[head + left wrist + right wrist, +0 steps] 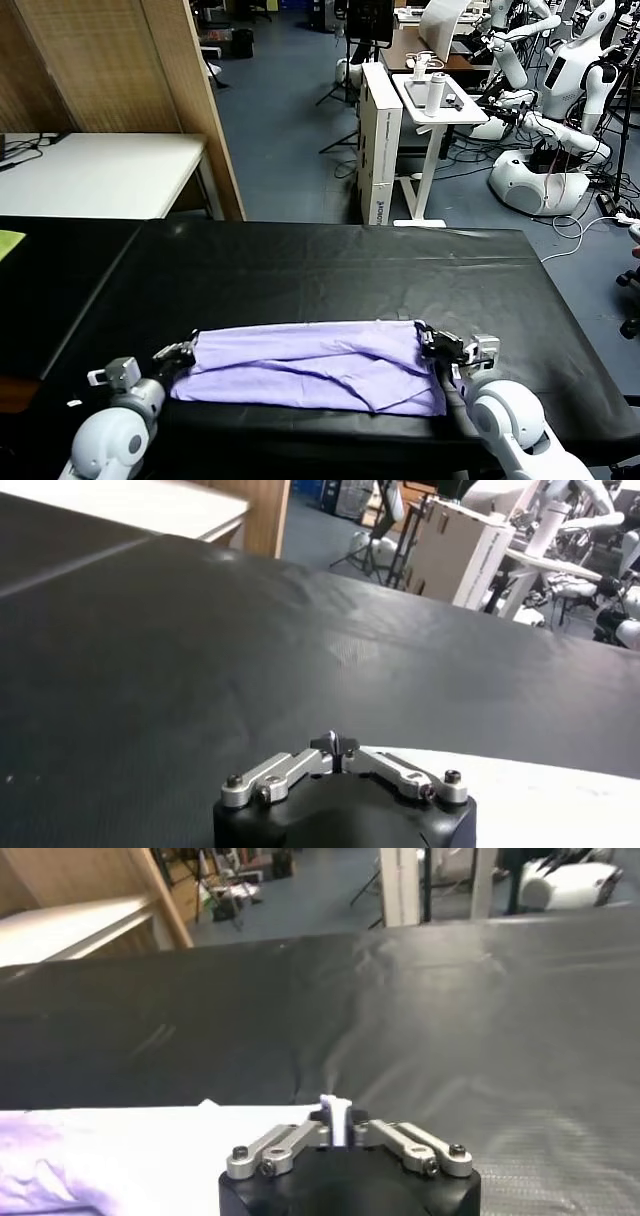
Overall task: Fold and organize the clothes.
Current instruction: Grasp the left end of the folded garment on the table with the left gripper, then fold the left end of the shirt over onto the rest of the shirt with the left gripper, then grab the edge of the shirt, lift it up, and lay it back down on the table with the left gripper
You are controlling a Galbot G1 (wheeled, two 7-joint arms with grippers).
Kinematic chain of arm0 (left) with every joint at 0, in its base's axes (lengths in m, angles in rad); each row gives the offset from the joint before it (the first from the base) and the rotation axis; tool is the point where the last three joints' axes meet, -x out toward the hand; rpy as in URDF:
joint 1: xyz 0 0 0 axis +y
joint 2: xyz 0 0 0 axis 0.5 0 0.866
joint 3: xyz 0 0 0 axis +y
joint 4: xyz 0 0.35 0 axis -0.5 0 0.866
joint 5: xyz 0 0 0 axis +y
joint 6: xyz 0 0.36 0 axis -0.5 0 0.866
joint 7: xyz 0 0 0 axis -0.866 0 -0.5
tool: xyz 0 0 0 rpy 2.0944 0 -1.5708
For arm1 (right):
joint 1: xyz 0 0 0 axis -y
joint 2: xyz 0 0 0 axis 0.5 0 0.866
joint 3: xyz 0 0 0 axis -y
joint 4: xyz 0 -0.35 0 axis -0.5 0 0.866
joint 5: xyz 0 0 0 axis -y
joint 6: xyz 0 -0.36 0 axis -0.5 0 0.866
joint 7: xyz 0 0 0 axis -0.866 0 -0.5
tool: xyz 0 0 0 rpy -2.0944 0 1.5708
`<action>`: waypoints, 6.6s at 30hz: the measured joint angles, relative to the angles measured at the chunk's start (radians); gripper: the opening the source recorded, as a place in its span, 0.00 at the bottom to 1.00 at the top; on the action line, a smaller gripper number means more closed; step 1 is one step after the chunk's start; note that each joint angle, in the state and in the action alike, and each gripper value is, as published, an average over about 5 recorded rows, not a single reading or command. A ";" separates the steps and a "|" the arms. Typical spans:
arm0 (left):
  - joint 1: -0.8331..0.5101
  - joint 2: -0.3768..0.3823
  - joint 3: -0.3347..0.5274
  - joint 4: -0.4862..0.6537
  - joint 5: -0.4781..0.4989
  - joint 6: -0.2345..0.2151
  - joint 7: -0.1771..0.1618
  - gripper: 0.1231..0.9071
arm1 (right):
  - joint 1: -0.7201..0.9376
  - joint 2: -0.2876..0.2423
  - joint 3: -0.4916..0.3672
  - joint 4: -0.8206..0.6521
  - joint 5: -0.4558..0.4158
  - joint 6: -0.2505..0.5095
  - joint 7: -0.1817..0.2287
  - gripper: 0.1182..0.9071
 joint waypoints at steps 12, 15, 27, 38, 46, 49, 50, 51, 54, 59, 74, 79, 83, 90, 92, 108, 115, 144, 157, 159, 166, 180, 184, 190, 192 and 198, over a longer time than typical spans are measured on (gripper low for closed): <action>-0.064 0.003 -0.011 0.023 0.003 -0.006 0.022 0.54 | -0.028 -0.038 0.058 0.060 0.019 0.080 -0.117 0.88; -0.051 0.023 -0.026 0.007 -0.023 0.003 0.023 0.77 | -0.050 -0.068 0.079 0.087 0.031 0.080 -0.125 0.98; 0.030 0.182 -0.140 -0.065 -0.331 0.271 0.083 1.00 | -0.225 -0.147 0.214 0.178 0.056 0.087 -0.158 1.00; 0.018 0.213 -0.152 -0.024 -0.376 0.316 0.162 1.00 | -0.293 -0.138 0.250 0.194 0.053 0.089 -0.162 1.00; 0.032 0.213 -0.152 0.004 -0.345 0.316 0.186 1.00 | -0.288 -0.136 0.248 0.185 0.052 0.088 -0.164 1.00; 0.033 0.205 -0.149 0.010 -0.334 0.314 0.190 1.00 | -0.288 -0.135 0.248 0.182 0.052 0.088 -0.165 1.00; 0.031 0.201 -0.146 0.013 -0.331 0.313 0.190 1.00 | -0.288 -0.135 0.248 0.182 0.052 0.088 -0.165 1.00; 0.030 0.197 -0.144 0.015 -0.328 0.312 0.190 1.00 | -0.288 -0.135 0.248 0.181 0.052 0.088 -0.165 1.00; 0.029 0.182 -0.138 0.017 -0.328 0.311 0.190 1.00 | -0.286 -0.134 0.248 0.179 0.052 0.088 -0.166 1.00; 0.037 0.161 -0.132 0.004 -0.341 0.310 0.188 1.00 | -0.277 -0.134 0.243 0.176 0.052 0.088 -0.166 1.00; 0.039 0.129 -0.116 -0.004 -0.361 0.313 0.174 0.68 | -0.272 -0.117 0.233 0.176 0.039 0.089 -0.166 1.00; 0.042 0.125 -0.115 -0.007 -0.379 0.316 0.149 0.27 | -0.270 -0.115 0.231 0.176 0.036 0.091 -0.165 1.00; 0.047 0.123 -0.119 -0.028 -0.352 0.319 0.130 0.08 | -0.272 -0.113 0.234 0.176 0.036 0.092 -0.164 1.00; 0.073 0.157 -0.159 -0.078 -0.151 0.321 0.143 0.07 | -0.266 -0.107 0.232 0.174 0.035 0.094 -0.160 1.00; 0.086 0.178 -0.182 -0.095 -0.087 0.319 0.147 0.07 | -0.263 -0.105 0.227 0.172 0.032 0.094 -0.159 1.00; 0.203 0.242 -0.369 -0.204 0.157 0.207 0.117 0.07 | -0.293 -0.071 0.221 0.190 -0.007 0.096 -0.154 1.00; 0.155 0.156 -0.271 -0.282 -0.068 0.310 0.042 0.07 | -0.333 -0.049 0.244 0.206 -0.033 0.101 -0.157 1.00; -0.069 -0.085 0.183 -0.246 -0.147 0.316 -0.031 0.07 | -0.352 -0.005 0.256 0.184 -0.070 0.108 -0.158 1.00; -0.075 -0.116 0.221 -0.235 -0.129 0.316 -0.032 0.07 | -0.339 0.008 0.239 0.177 -0.083 0.105 -0.157 1.00; -0.083 -0.122 0.223 -0.223 -0.119 0.316 -0.032 0.07 | -0.342 0.010 0.238 0.178 -0.087 0.105 -0.158 1.00; -0.079 -0.128 0.224 -0.213 -0.105 0.316 -0.031 0.31 | -0.329 -0.011 0.217 0.185 -0.106 0.104 -0.190 1.00; -0.006 -0.075 0.130 -0.331 -0.118 0.316 -0.039 1.00 | -0.167 -0.095 -0.004 0.180 -0.070 0.070 -0.193 1.00; 0.004 -0.049 0.074 -0.328 -0.097 0.316 -0.041 1.00 | -0.079 -0.095 -0.119 0.165 -0.070 0.062 -0.186 1.00; 0.029 -0.047 0.037 -0.322 -0.045 0.316 -0.038 1.00 | 0.049 -0.081 -0.268 0.140 -0.055 0.063 -0.166 1.00; 0.035 -0.053 0.033 -0.321 -0.033 0.316 -0.037 1.00 | 0.092 -0.070 -0.307 0.128 -0.049 0.065 -0.159 1.00; 0.052 -0.071 0.027 -0.317 0.001 0.316 -0.034 1.00 | 0.217 -0.023 -0.402 0.079 -0.047 0.063 -0.116 1.00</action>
